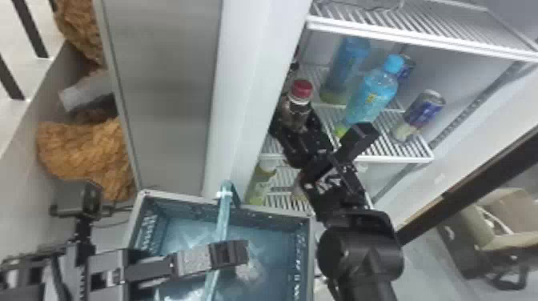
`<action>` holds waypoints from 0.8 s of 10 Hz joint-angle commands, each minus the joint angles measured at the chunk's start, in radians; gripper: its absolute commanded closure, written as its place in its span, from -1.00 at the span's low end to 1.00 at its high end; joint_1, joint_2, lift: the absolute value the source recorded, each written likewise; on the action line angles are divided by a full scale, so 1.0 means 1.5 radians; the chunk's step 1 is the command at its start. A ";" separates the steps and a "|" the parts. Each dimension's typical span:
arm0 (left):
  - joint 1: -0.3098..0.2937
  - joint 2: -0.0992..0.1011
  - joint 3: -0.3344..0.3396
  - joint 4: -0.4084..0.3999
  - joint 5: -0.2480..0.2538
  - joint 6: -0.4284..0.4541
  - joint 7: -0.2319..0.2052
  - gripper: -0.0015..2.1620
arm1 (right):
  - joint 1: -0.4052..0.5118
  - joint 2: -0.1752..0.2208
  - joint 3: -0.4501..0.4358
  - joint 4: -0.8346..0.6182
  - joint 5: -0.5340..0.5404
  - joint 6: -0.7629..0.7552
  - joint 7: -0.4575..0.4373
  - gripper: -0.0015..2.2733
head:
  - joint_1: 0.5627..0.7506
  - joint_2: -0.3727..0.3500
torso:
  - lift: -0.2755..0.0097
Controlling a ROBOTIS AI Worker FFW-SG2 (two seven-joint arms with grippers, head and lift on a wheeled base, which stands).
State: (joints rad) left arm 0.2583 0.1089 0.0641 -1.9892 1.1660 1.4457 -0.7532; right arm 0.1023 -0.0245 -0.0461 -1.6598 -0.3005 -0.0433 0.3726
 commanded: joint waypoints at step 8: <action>0.004 0.001 0.000 0.000 0.006 -0.007 0.000 0.12 | 0.079 -0.013 -0.004 -0.133 0.006 0.035 -0.001 0.13 | 0.41 -0.76 | 0.93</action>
State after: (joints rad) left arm 0.2636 0.1106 0.0640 -1.9892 1.1742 1.4366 -0.7532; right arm 0.2001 -0.0412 -0.0515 -1.8245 -0.2914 0.0020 0.3712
